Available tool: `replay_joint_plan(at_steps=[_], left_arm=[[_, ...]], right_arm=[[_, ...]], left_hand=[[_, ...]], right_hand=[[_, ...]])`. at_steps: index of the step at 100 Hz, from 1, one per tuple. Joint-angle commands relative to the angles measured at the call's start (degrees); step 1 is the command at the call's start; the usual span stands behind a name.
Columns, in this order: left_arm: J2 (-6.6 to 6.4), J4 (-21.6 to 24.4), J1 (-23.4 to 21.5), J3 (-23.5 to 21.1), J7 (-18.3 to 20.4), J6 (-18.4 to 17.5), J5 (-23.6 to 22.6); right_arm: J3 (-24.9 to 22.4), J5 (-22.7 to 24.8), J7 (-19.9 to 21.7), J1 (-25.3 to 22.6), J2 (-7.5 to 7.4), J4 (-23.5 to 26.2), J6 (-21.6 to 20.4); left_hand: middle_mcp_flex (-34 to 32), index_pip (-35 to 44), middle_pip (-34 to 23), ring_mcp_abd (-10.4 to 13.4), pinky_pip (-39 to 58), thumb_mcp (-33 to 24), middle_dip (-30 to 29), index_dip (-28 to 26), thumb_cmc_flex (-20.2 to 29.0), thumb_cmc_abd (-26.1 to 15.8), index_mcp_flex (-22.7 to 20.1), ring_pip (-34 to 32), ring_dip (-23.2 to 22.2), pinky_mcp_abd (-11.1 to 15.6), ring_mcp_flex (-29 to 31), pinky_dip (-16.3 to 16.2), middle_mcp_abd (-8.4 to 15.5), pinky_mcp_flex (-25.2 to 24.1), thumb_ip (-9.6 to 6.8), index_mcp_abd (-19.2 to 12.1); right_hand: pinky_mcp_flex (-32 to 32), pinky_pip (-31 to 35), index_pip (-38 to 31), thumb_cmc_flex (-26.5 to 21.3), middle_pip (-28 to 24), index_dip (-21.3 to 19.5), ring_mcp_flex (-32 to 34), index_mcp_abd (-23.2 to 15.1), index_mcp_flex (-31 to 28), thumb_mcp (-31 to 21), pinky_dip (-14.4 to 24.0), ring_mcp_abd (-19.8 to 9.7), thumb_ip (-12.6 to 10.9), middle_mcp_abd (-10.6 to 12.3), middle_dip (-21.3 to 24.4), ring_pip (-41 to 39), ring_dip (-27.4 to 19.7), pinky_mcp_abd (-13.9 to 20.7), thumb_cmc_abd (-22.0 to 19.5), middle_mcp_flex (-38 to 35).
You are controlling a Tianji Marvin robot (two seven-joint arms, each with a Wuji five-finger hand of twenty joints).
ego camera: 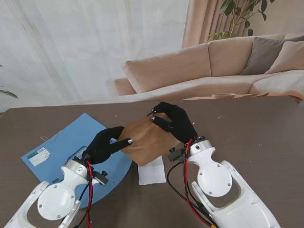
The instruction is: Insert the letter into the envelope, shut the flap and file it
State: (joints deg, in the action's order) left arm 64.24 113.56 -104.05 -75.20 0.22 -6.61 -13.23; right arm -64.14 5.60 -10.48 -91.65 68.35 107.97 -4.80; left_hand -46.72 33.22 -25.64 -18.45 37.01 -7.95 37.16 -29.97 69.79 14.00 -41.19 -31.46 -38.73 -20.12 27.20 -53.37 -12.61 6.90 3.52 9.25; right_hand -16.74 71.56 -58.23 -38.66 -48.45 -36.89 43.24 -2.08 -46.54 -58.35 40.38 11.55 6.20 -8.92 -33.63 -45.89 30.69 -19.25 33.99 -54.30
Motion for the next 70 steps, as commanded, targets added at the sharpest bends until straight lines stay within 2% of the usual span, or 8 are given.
replay_joint_plan(at_steps=[1, 15, 25, 36, 52, 59, 65, 70], left_arm=[[0.30, 0.8, -0.2, -0.4, 0.8, -0.2, -0.5], [0.00, 1.1, -0.2, -1.2, 1.8, -0.2, -1.5], [-0.07, 0.5, 0.0, -1.4, 1.2, -2.1, -4.1], [-0.07, 0.0, 0.1, -1.8, -0.1, -4.1, -7.0], [-0.04, -0.2, 0.3, -2.0, -1.7, -4.9, -10.7], [0.02, -0.1, 0.3, -2.1, -2.3, -5.0, -11.4], [0.07, -0.1, 0.4, -2.2, -2.5, -5.0, -11.6], [0.10, -0.1, 0.4, -2.3, -2.7, -5.1, -11.7]], right_arm=[[0.0, 0.2, 0.9, -0.5, 0.14, 0.1, 0.1], [0.2, 0.9, 0.8, -0.5, 0.10, -0.3, 0.0], [0.3, 2.0, 0.3, -0.5, 0.12, -0.6, -0.1], [0.3, 2.0, 0.5, -0.5, 0.06, -0.8, -0.3], [0.5, 2.2, 0.9, -0.5, -0.07, -1.1, -1.0], [0.3, 2.5, 1.8, -0.6, -0.37, -1.0, -1.4], [-0.1, 2.8, 3.5, -0.8, -0.86, -0.7, -1.7], [-0.5, 3.7, 5.2, -1.1, -1.39, -0.4, -1.8]], left_hand=[[-2.5, 1.9, -2.3, -0.7, 6.1, 1.7, 0.7, -0.2, 4.0, -2.5, -2.7, -2.7, -1.8, -0.1, 2.3, 3.4, -0.9, -1.5, -1.36, 0.3], [-7.4, 0.0, -6.2, -2.1, 13.7, -4.0, 0.8, 1.4, 4.2, -1.8, -2.2, -7.5, -2.9, -1.2, 7.8, 5.2, -0.8, 0.1, -1.34, 0.4], [-10.0, 0.3, -10.1, -3.5, 19.7, -8.0, 0.6, 1.1, 4.2, -1.5, -4.3, -12.0, -3.9, -2.6, 11.4, 6.2, -0.6, 2.5, -0.67, -5.3], [-11.7, 5.1, -14.2, -4.7, 26.0, -8.0, 0.6, -2.7, 4.1, -1.3, -8.1, -17.8, -6.4, -4.1, 14.2, 6.1, -1.7, 4.7, -0.63, -7.0], [-12.3, 9.7, -17.6, -5.2, 30.7, -10.2, 2.5, -10.3, 2.8, -0.7, -8.3, -22.4, -8.5, -4.9, 15.7, 5.5, -1.9, 5.9, -0.31, -7.2], [-12.2, 10.3, -18.1, -5.3, 31.2, -11.1, 3.3, -12.6, 2.5, -0.7, -8.1, -22.6, -8.6, -4.9, 15.6, 5.7, -1.6, 5.8, -0.05, -6.8], [-12.1, 10.7, -18.8, -5.4, 31.7, -11.7, 4.5, -14.4, 2.4, -0.8, -8.0, -23.2, -9.0, -5.0, 15.4, 5.7, -1.7, 5.6, 0.14, -6.6], [-12.0, 10.9, -19.2, -5.4, 32.0, -11.8, 5.3, -15.5, 2.3, -1.0, -7.8, -23.8, -9.4, -5.0, 15.3, 5.5, -1.7, 5.5, 0.17, -6.5]], right_hand=[[0.6, 1.5, -0.6, -1.9, -1.2, -1.0, -0.3, 0.3, 0.6, 0.4, 0.8, 1.1, -2.3, 0.1, -0.3, -0.7, 0.8, 0.1, -1.3, 1.1], [0.6, 1.5, -0.6, -2.0, -1.2, -0.9, -0.3, 0.2, 0.6, 0.5, 0.8, 1.1, -2.3, 0.2, -0.3, -0.7, 0.8, 0.1, -1.4, 1.2], [0.7, 1.4, -0.4, -1.9, -1.2, -0.8, -0.4, 0.0, 0.8, 0.6, 0.9, 1.0, -2.3, 0.3, -0.2, -0.7, 0.8, 0.1, -1.5, 1.2], [0.9, 1.3, -0.2, -1.8, -1.3, -0.5, -0.5, -0.2, 1.1, 1.0, 0.9, 1.1, -2.2, 0.2, -0.2, -0.6, 0.7, 0.1, -1.8, 1.3], [0.8, 1.2, 1.2, -1.6, -1.0, 1.5, -0.3, -2.3, 2.5, 2.5, 1.0, 1.1, -1.9, 0.6, 0.4, -0.6, 0.8, 0.1, -2.3, 1.2], [1.1, 0.9, 5.7, 0.3, 0.0, 6.6, -0.8, -3.5, 7.0, 2.6, 1.1, 1.1, -2.3, 1.5, 1.0, 0.1, 0.5, 0.1, -0.9, 2.4], [1.8, 0.5, 10.9, 2.7, -0.1, 12.4, -1.8, -2.9, 10.0, 2.3, 1.1, 1.1, -2.8, 2.9, 0.4, 0.9, 0.4, 0.3, -0.2, 4.9], [2.3, -0.1, 21.5, 5.7, -0.4, 10.8, -3.1, -1.6, 10.0, 2.7, 1.7, 0.6, -4.2, 4.1, -0.3, 1.7, 0.9, 0.8, -1.1, 8.1]])
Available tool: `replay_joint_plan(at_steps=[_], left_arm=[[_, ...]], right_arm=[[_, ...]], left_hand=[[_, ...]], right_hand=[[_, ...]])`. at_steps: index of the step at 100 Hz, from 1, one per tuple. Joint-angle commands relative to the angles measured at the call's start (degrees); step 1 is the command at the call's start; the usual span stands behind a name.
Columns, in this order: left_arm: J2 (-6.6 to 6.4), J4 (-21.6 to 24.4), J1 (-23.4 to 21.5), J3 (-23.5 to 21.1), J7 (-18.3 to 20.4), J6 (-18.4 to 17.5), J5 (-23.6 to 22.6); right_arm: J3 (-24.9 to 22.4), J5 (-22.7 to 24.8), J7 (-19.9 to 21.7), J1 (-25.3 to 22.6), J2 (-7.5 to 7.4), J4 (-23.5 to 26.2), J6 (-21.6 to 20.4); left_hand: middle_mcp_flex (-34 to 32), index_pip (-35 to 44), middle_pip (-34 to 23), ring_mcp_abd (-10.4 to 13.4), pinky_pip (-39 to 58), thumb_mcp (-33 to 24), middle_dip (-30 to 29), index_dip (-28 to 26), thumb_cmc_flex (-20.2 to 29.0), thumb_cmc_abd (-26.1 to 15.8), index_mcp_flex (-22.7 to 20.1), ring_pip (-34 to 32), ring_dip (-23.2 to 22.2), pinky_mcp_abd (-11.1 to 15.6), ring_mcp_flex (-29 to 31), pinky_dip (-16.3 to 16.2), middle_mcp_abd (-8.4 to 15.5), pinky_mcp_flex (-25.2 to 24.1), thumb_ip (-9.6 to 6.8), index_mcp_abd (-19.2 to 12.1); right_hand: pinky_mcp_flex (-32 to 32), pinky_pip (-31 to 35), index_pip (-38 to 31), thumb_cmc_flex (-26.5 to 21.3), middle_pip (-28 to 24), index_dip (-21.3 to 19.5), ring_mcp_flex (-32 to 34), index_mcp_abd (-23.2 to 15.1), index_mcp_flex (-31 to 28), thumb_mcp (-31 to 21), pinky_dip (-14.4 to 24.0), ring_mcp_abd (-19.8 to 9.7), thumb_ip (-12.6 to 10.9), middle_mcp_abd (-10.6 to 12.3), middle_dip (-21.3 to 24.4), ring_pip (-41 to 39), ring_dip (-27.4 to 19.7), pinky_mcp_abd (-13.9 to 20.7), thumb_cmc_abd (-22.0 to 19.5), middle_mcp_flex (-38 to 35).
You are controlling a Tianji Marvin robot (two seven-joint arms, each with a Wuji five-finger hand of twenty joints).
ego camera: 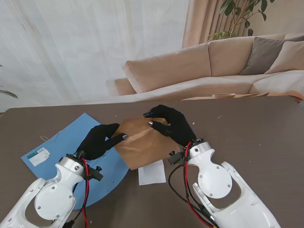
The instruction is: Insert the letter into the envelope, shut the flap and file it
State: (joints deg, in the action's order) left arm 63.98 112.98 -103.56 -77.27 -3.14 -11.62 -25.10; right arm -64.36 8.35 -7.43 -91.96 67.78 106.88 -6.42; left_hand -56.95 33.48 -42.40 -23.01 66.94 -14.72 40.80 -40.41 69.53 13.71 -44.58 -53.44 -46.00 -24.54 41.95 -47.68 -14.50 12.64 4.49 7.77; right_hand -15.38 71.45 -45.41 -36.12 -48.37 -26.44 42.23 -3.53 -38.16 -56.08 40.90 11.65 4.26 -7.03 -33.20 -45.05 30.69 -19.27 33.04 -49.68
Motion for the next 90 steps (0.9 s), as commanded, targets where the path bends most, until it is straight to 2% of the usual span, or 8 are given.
replay_joint_plan(at_steps=[1, 17, 32, 39, 46, 56, 76, 90], left_arm=[[0.37, 0.5, -0.1, -0.2, 0.6, -0.1, 0.2], [0.54, 0.6, -0.1, -0.3, -0.2, -0.5, 0.2], [0.75, 0.8, -0.2, -0.4, -0.9, -1.0, 1.1], [0.71, 1.1, -0.4, -0.5, -0.7, -1.3, 1.5], [0.57, 1.4, -0.8, -0.7, 0.0, -1.7, 1.7], [0.37, 2.0, -1.5, -1.2, 1.0, -2.3, 2.2], [-0.02, 3.2, -3.2, -2.6, 2.8, -3.6, 2.8], [-0.30, 3.8, -3.6, -3.1, 3.9, -3.0, 1.8]], right_arm=[[-0.4, 1.2, 2.4, -0.8, -0.93, 0.7, -0.2], [-1.5, 5.3, 6.3, -1.0, -2.29, 1.5, 0.4], [-1.4, 7.7, 6.6, -0.4, -2.56, 0.8, 0.2], [-0.9, 7.6, 5.6, 0.2, -2.25, 0.1, 0.0], [-0.4, 7.2, 4.7, 0.7, -1.98, -0.4, 0.1], [0.3, 6.8, 3.1, 1.3, -1.48, -1.2, 0.3], [1.6, 5.8, -1.0, 2.3, -0.23, -2.4, 1.0], [1.8, 6.1, -1.7, 2.4, -0.05, -2.4, 1.4]], left_hand=[[-1.7, 10.7, -2.5, -0.9, 2.2, -5.0, 1.8, -5.2, 2.5, -0.6, -4.4, -1.9, -2.2, -0.6, 0.6, -0.2, 0.2, -0.3, -0.80, -5.0], [-2.0, 11.0, -3.2, -1.1, 2.9, -5.3, 3.1, -7.1, 2.4, -0.7, -4.6, -2.8, -2.8, -0.8, 0.7, -0.5, -0.1, -0.3, -0.83, -5.0], [-2.1, 10.8, -3.2, -1.4, 3.0, -5.5, 3.5, -8.0, 2.4, -0.6, -4.7, -2.9, -2.9, -0.9, 0.7, -0.6, -0.2, -0.3, -0.82, -4.8], [-1.9, 10.6, -2.8, -1.3, 3.0, -5.6, 3.5, -8.2, 2.3, -0.6, -4.7, -2.9, -2.9, -0.9, 0.7, -0.7, -0.2, -0.3, -0.80, -4.8], [-1.9, 10.3, -2.6, -1.3, 2.9, -5.7, 3.5, -8.3, 2.3, -0.5, -4.7, -2.8, -2.8, -0.9, 0.6, -0.7, -0.1, -0.4, -0.79, -4.9], [-1.8, 8.9, -1.5, -1.1, 2.7, -5.6, 2.9, -7.4, 2.3, -0.3, -4.5, -1.9, -2.3, -0.6, 0.4, -0.5, 0.1, -0.4, -0.68, -4.9], [-1.5, 4.6, 3.8, -1.0, -0.4, -4.4, 0.0, 1.0, 2.6, 0.4, -4.7, 2.5, 0.5, 0.5, -1.7, 1.3, 0.5, -2.0, -0.59, -4.6], [2.9, 1.3, 12.5, 1.2, -4.4, -1.3, 6.0, 8.0, -0.2, 4.0, -0.3, 8.1, 1.6, 2.3, -8.6, 1.6, 1.4, -5.8, -1.84, -5.1]], right_hand=[[1.0, 0.0, 10.3, 3.7, -0.6, -0.5, -2.4, 0.2, 1.9, 0.6, 1.3, 0.3, -2.5, 2.5, -0.9, 1.1, 0.9, 1.0, -0.1, 4.2], [2.7, -1.4, 14.4, 6.1, -0.3, -1.4, -6.2, 1.0, 6.0, 3.9, 1.4, -1.2, -1.9, 4.5, -1.1, 3.0, 0.8, 2.6, 4.1, 10.3], [1.4, -1.4, 9.8, 3.5, -0.3, -3.6, -4.2, -2.3, -0.7, 3.1, 2.0, -1.4, -0.7, 4.6, -1.3, 2.4, 1.4, 2.4, 5.1, 7.4], [0.2, -1.2, 2.9, 0.5, 1.1, 2.2, -2.4, -4.8, -1.7, 3.3, 2.5, -1.0, 2.1, 4.3, -1.1, 2.0, 1.5, 2.0, 6.1, 4.2], [-1.4, -0.3, -5.3, -1.9, 2.9, 7.4, 0.2, -7.1, -2.4, 4.1, 2.3, -0.4, 2.4, 3.8, -0.5, 1.6, 1.2, 1.3, 5.9, 0.1], [-5.5, 2.1, -8.1, -3.5, 4.5, 8.2, 6.0, -8.8, -7.1, 3.4, 2.5, 0.3, 2.2, 3.5, 1.9, -0.3, 1.3, -0.3, 4.0, -8.3], [-13.8, 8.4, -12.4, -4.2, 1.4, 6.7, 16.4, -5.9, -13.2, 0.8, 2.9, 1.1, 2.1, 2.1, 3.3, -5.3, 1.8, -3.8, 3.6, -19.7], [-16.1, 9.8, -12.7, -4.2, 0.7, 5.8, 19.0, -4.7, -13.9, -0.4, 2.7, 0.8, 2.3, 1.7, 3.5, -6.3, 1.7, -4.2, 4.4, -22.0]])
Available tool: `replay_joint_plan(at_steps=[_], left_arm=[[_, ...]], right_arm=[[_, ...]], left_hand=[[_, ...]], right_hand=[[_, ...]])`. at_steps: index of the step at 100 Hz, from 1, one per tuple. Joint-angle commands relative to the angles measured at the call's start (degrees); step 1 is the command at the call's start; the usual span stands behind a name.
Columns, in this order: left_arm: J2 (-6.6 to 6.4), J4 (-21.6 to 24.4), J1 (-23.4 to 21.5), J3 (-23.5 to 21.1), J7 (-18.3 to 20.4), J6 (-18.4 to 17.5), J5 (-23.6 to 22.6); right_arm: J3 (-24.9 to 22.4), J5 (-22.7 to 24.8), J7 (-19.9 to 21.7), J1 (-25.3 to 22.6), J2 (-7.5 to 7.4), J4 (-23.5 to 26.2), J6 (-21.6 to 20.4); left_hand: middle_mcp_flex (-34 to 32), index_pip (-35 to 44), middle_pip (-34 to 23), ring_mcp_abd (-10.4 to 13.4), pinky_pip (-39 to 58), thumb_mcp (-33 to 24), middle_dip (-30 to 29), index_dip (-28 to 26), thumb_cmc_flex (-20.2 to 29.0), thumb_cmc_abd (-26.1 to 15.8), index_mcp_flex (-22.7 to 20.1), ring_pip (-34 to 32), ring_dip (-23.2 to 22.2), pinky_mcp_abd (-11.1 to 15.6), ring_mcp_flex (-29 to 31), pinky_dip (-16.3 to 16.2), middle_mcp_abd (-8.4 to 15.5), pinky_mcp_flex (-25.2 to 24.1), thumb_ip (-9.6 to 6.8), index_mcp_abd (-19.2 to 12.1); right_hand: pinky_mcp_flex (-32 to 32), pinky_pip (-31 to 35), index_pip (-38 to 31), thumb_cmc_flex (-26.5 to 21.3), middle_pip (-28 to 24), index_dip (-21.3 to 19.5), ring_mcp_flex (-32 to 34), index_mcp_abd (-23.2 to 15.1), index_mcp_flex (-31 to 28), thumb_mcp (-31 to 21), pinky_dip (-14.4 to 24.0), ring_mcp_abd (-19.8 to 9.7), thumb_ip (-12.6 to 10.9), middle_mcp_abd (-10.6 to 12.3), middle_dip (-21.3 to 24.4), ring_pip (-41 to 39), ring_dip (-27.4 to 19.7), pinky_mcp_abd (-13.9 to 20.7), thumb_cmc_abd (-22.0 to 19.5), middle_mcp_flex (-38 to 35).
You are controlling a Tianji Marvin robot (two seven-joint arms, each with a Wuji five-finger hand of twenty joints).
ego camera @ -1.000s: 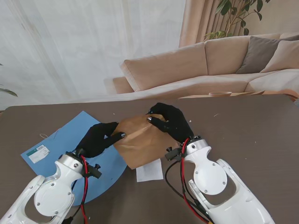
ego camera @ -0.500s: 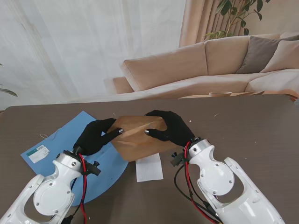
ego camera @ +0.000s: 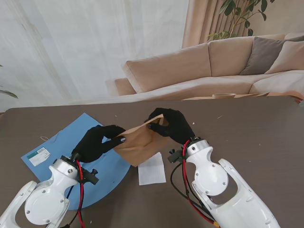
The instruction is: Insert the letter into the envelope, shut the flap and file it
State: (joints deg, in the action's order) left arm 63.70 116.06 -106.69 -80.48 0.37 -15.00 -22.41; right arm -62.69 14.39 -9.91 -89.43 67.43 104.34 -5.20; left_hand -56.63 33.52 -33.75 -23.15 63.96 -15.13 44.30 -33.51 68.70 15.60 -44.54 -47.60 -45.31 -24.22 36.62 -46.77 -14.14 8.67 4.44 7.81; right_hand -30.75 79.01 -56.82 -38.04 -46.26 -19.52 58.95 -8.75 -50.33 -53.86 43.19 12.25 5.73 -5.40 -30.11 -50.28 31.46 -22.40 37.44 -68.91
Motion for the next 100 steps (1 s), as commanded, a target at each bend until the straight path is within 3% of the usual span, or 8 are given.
replay_joint_plan(at_steps=[1, 33, 43, 54, 63, 78, 92, 100], left_arm=[[-0.03, 0.7, -0.5, 0.1, 0.3, 0.5, -1.1], [-0.30, 0.0, 0.9, 0.7, 0.5, 5.1, -6.6], [-0.36, -0.3, 1.7, 1.4, 0.8, 6.5, -7.2], [-0.24, -0.9, 2.7, 2.5, 0.2, 7.9, -7.8], [-0.07, -1.4, 3.4, 3.2, -0.7, 9.0, -8.3], [0.21, -1.9, 4.0, 3.7, -2.2, 9.6, -8.7], [0.44, -1.9, 3.8, 3.6, -2.5, 9.1, -6.5], [0.51, -2.0, 3.7, 3.4, -2.7, 8.4, -5.8]], right_arm=[[0.2, 0.0, 0.8, -0.1, 0.29, 0.2, 0.2], [-0.1, -2.1, 2.3, -0.4, 0.09, 1.1, -0.1], [-0.1, -2.7, 2.7, -0.4, 0.05, 1.2, -0.3], [0.0, -3.6, 3.2, -0.4, -0.02, 1.3, -0.7], [0.0, -4.6, 4.1, -0.5, -0.16, 1.5, -1.0], [-0.1, -5.0, 4.7, -0.7, -0.29, 1.6, -1.3], [-0.1, -4.6, 4.9, -0.9, -0.40, 1.7, -1.0], [-0.1, -3.7, 4.7, -1.0, -0.43, 1.7, -0.6]], left_hand=[[3.0, 0.8, 4.6, 1.5, -1.7, -1.2, 2.9, 1.2, 0.2, 2.4, 0.1, 2.7, 0.9, 2.1, -3.8, 0.6, 1.2, -2.0, -1.69, -5.2], [18.4, -11.8, 3.3, 5.3, -7.2, -13.0, -2.0, 5.8, -14.1, 6.4, 11.5, 10.5, 0.4, 4.9, -12.6, -0.9, 4.2, -6.0, -0.90, -0.6], [18.4, -12.0, 1.9, 5.4, -7.4, -13.3, -1.6, 6.6, -14.1, 7.2, 11.6, 10.4, 0.2, 5.0, -12.5, -0.9, 4.1, -6.1, -0.53, 0.2], [16.5, -11.4, 0.2, 5.7, -7.3, -10.9, 6.2, 7.1, -11.4, 8.3, 11.3, 8.6, -1.8, 5.0, -12.2, -1.4, 4.4, -5.9, 0.31, 0.5], [15.4, -10.1, -4.6, 6.6, -6.9, -7.6, 16.7, 6.0, -8.8, 8.8, 9.7, 4.7, -5.7, 5.5, -12.3, -1.9, 5.1, -5.9, 0.06, -0.7], [15.5, -0.4, -9.3, 7.8, -6.4, -2.3, 26.1, 3.9, -3.3, 6.5, -2.8, 1.2, -10.6, 6.0, -14.1, -2.6, 5.7, -6.6, -0.92, -4.8], [9.9, 1.6, 5.4, 5.6, -6.9, 0.2, 18.8, 6.0, -0.4, 3.0, -6.6, 7.8, -4.8, 5.0, -12.5, -2.2, 4.4, -5.8, -1.45, -1.6], [3.7, 0.1, 2.8, 3.7, -4.9, -0.1, 9.5, 6.6, 0.4, 1.8, -6.6, 5.7, -2.9, 2.7, -5.8, -2.0, 2.3, -2.4, -1.68, 0.8]], right_hand=[[-1.0, 2.4, -1.3, -2.3, -1.5, -1.2, 2.5, 0.6, -1.8, -2.7, 0.4, 0.2, 0.8, 0.1, 0.4, -1.1, 0.9, -1.2, 0.0, -3.0], [-1.6, 3.4, -1.1, -2.9, -1.9, -2.2, 3.3, 1.4, -2.1, -3.2, 0.0, -0.1, 1.3, -0.5, 0.1, -1.8, 0.9, -1.3, 0.1, -3.7], [-1.4, 3.5, -1.1, -2.9, -1.9, -2.5, 3.2, 1.5, -2.2, -3.1, 0.0, 0.0, 1.3, -0.6, 0.0, -2.0, 0.9, -1.3, 0.1, -3.6], [-1.4, 3.7, -0.9, -3.0, -2.1, -2.8, 3.2, 1.6, -2.2, -3.1, 0.0, 0.0, 1.3, -0.7, -0.2, -2.2, 1.0, -1.3, 0.1, -3.6], [-1.4, 3.9, -0.9, -3.0, -2.2, -2.9, 3.2, 1.6, -2.3, -3.1, 0.0, 0.0, 1.3, -0.7, -0.3, -2.3, 1.0, -1.3, 0.1, -3.5], [-1.2, 3.9, -0.7, -3.1, -2.3, -3.1, 3.1, 1.7, -2.2, -3.0, -0.1, 0.1, 1.3, -0.8, -0.4, -2.4, 1.0, -1.3, 0.1, -3.5], [-0.6, 3.9, -0.4, -3.0, -2.1, -3.2, 2.4, 1.8, -2.0, -2.8, -0.1, 0.2, 1.2, -0.6, -0.5, -2.2, 1.0, -1.2, -0.3, -2.9], [0.1, 3.8, 0.1, -2.8, -1.9, -2.8, 1.6, 2.1, -1.6, -2.6, -0.1, 0.3, 1.2, -0.4, -0.4, -2.1, 0.9, -1.0, -0.4, -2.3]])
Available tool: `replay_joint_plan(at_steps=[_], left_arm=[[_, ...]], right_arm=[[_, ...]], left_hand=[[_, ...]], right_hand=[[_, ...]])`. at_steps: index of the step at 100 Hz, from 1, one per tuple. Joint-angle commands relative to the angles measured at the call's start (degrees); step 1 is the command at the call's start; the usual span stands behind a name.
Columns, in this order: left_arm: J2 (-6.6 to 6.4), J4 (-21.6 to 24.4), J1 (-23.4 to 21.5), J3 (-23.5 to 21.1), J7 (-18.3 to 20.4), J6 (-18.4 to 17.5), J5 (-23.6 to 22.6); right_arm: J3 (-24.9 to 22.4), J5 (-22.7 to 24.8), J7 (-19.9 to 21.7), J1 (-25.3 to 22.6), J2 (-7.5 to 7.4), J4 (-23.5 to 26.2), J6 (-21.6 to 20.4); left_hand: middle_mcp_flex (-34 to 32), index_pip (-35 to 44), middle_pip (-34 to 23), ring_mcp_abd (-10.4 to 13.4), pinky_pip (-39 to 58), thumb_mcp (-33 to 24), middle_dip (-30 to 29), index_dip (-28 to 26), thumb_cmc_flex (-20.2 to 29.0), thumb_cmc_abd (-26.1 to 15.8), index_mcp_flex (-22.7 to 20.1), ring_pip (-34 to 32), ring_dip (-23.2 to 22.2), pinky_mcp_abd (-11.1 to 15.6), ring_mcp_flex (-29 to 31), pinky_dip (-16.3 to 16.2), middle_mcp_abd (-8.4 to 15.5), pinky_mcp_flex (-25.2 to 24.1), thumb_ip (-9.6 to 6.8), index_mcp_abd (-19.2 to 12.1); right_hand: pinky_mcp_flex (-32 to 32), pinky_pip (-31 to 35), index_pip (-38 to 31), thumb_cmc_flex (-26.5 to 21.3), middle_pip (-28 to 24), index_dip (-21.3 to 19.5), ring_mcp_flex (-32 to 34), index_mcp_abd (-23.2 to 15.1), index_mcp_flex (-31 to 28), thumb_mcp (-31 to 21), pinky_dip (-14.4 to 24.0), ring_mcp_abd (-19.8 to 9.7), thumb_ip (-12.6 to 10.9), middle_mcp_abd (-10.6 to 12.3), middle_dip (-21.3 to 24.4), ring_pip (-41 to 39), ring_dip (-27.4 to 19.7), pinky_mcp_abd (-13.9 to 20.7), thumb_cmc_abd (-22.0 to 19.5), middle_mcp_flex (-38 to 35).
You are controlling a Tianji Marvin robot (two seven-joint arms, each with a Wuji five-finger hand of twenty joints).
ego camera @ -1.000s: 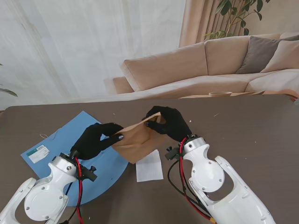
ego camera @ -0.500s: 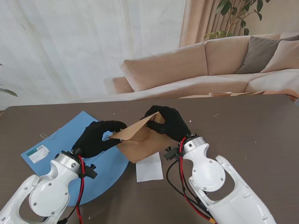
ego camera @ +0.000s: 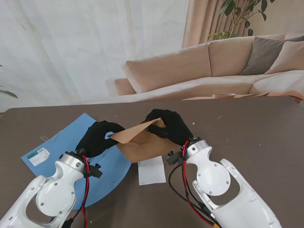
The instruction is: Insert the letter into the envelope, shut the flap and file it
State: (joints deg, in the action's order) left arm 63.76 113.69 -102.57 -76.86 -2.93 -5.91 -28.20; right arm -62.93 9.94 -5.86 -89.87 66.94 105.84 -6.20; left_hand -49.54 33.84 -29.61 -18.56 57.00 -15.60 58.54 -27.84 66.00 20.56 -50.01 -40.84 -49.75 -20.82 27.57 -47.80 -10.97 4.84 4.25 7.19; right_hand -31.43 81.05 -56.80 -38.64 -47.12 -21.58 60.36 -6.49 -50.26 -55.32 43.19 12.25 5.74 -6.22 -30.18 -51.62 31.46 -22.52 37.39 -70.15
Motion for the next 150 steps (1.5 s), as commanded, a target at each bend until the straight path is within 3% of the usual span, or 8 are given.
replay_joint_plan(at_steps=[1, 37, 55, 69, 94, 107, 129, 150], left_arm=[[0.45, 0.4, -0.5, -0.3, 0.7, -0.7, 0.2], [0.36, 0.5, -0.8, -1.5, 1.9, -2.8, 2.9], [-0.08, 1.1, -1.2, -2.3, 3.7, -1.9, 1.5], [-0.24, 1.3, -1.1, -2.3, 4.5, -1.1, 1.1], [-0.32, 1.3, -1.0, -2.3, 5.3, -1.5, 2.5], [-0.49, 1.4, -1.1, -2.5, 6.1, -2.0, 2.7], [-0.99, 1.4, -1.4, -3.3, 7.9, -2.8, 1.3], [-1.27, 1.5, -1.6, -3.8, 9.5, -3.6, 2.1]], right_arm=[[0.1, 0.9, 0.7, -0.6, 0.06, 0.2, 0.5], [-0.1, 5.8, 0.6, -0.9, -0.38, 0.2, 2.6], [-0.2, 6.4, 0.9, -1.0, -0.54, -0.1, 1.4], [-0.1, 7.0, -0.1, -0.9, -0.43, -0.4, -0.5], [0.7, 6.4, -0.1, 0.2, -0.29, -1.0, -0.5], [1.2, 4.4, -0.1, 1.1, 0.02, -1.8, 0.0], [1.3, 2.4, 0.7, 1.7, 0.15, -1.7, 2.0], [1.3, 3.8, 0.3, 1.9, 0.16, -1.6, 3.1]], left_hand=[[-3.8, -0.4, -1.7, -1.1, 2.4, 0.3, -5.4, 1.0, 3.2, -3.2, -1.1, -1.4, 1.6, -0.9, 3.8, -0.9, -1.1, 1.8, -1.53, 1.6], [-17.2, -1.6, -6.8, -4.0, 10.6, 6.4, -24.7, 1.5, 4.9, -6.6, 1.1, -6.3, 6.9, -4.6, 18.1, 1.7, -2.2, 9.5, -2.01, 1.7], [-16.8, 0.6, -7.5, -3.8, 11.1, 6.6, -24.4, 0.2, 6.0, -6.4, 0.3, -6.8, 6.8, -4.5, 17.8, 2.0, -1.7, 9.3, -2.49, 3.4], [-16.8, 0.8, -8.3, -3.6, 11.4, 6.5, -23.9, 0.1, 6.2, -6.1, 0.0, -7.2, 6.6, -4.5, 18.0, 2.0, -1.6, 9.4, -2.68, 4.3], [-16.1, 0.9, -8.0, -3.4, 11.0, 6.6, -24.0, -0.4, 6.0, -6.3, 0.0, -6.7, 6.8, -4.4, 17.1, 2.3, -1.4, 8.7, -2.62, 2.9], [-12.5, -0.1, -5.6, -2.8, 8.8, 6.8, -24.7, 0.3, 6.3, -6.1, -0.2, -4.4, 7.3, -3.3, 13.5, 3.2, -1.3, 6.1, -2.66, 0.4], [-4.7, -2.2, 11.3, 0.8, 2.3, 1.9, -5.6, 0.4, 5.9, -0.8, 0.8, 0.6, 4.1, 0.0, 3.0, 1.7, 1.0, 0.5, -2.30, -1.5], [1.2, -4.0, 0.4, 0.4, 0.6, 4.7, -13.0, -3.2, -2.6, 0.5, 5.6, 1.5, 4.0, 0.1, 2.5, 1.3, 0.8, -0.4, -1.33, 0.2]], right_hand=[[0.9, 1.7, 0.2, -2.2, -1.0, -0.6, 0.1, -0.1, -1.7, -1.1, -0.1, 0.3, 1.1, 0.5, -0.2, -0.7, 0.9, -0.8, -0.4, -1.0], [7.8, -1.3, 7.5, 1.7, 4.7, 6.2, -8.6, -0.3, 7.6, 0.6, -0.4, 0.4, 0.2, 1.1, 2.0, 3.7, 0.1, 1.5, 0.0, 9.1], [13.9, -5.5, 27.6, 7.8, 8.5, -2.0, -17.1, -2.2, 14.7, 3.3, 0.8, -0.6, -3.5, 2.5, 4.4, 10.4, -0.7, 3.6, -2.3, 23.0], [14.5, -6.3, 23.8, 5.5, 7.9, -3.5, -17.6, -6.2, 12.4, 2.7, 1.3, -1.1, -3.1, 3.6, 4.3, 11.1, -0.7, 4.0, -1.6, 23.1], [14.2, -6.6, 3.8, -1.7, 11.9, 9.7, -16.3, -6.5, 4.0, 3.7, 1.9, -0.8, 0.4, 2.3, 5.5, 11.6, -1.0, 3.9, -3.0, 18.4], [11.8, -6.8, 0.4, -2.8, 13.2, 1.9, -13.2, -5.3, 0.8, 2.9, 1.1, 0.1, -0.8, 0.7, 7.0, 11.4, -1.8, 2.6, -6.3, 13.0], [7.5, -1.3, -0.1, -4.1, 1.3, -6.5, -7.5, -3.2, 2.0, 2.1, 1.7, 0.6, -1.4, -1.5, 0.3, 0.9, 2.1, 1.1, -7.2, 7.4], [7.2, -0.2, -0.3, -4.4, -1.5, -7.7, -7.3, -2.3, 1.9, 1.8, 1.9, 0.5, -1.4, -2.3, -1.8, -1.4, 2.9, 1.1, -7.1, 7.5]])
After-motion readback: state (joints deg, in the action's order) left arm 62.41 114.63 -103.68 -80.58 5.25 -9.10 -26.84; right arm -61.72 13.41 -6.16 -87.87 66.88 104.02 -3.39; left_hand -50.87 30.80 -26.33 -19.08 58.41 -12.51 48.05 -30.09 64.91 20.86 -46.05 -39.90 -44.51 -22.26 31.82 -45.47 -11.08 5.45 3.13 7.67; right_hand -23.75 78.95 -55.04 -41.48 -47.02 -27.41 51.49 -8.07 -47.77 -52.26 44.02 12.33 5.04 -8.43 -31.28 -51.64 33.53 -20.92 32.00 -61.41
